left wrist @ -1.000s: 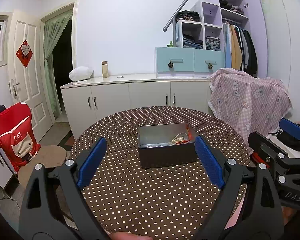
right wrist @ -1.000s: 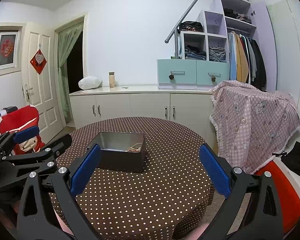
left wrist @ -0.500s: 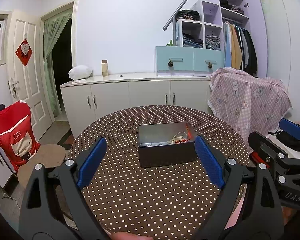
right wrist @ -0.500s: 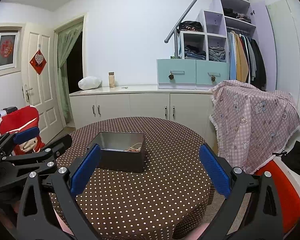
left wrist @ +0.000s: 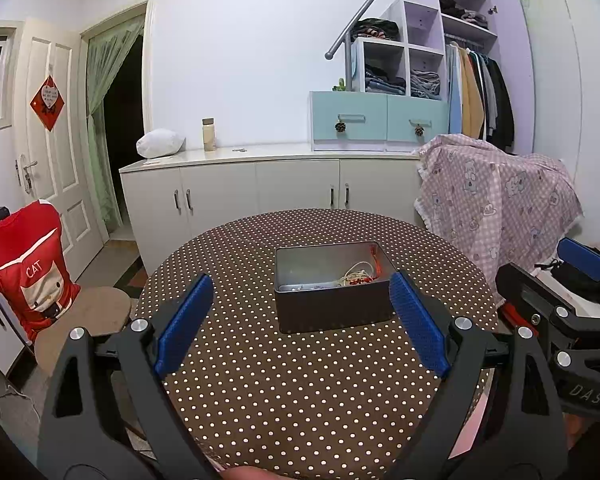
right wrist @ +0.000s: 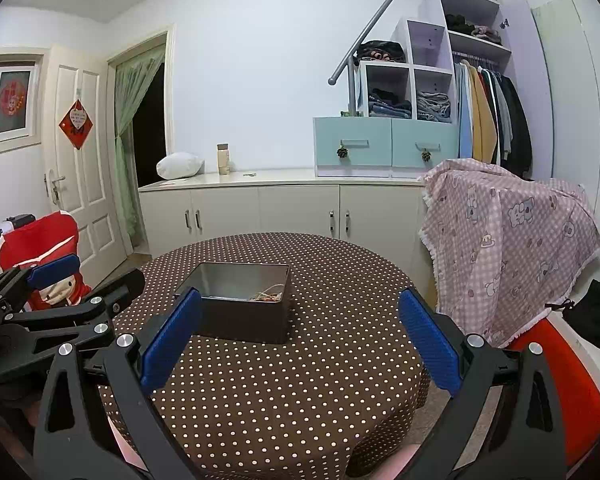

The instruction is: Organize jewelry

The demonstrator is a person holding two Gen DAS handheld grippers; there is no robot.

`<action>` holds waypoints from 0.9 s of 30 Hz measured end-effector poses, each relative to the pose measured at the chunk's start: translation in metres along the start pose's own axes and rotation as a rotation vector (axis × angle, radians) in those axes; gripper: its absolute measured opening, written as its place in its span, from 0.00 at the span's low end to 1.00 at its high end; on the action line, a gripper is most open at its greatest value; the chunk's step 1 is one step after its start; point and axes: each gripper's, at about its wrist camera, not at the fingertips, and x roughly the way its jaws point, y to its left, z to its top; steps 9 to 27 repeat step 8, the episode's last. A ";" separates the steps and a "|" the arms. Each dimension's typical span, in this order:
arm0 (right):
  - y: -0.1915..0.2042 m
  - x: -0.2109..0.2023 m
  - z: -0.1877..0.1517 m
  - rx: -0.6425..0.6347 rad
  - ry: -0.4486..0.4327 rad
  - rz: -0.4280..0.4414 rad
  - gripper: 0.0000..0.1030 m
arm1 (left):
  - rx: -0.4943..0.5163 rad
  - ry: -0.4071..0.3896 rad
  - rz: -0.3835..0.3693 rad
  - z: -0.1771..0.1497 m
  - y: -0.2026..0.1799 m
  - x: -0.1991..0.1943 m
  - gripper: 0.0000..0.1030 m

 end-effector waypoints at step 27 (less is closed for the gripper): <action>0.000 0.000 0.000 0.000 0.000 0.000 0.92 | 0.000 0.000 -0.002 0.000 0.000 0.000 0.86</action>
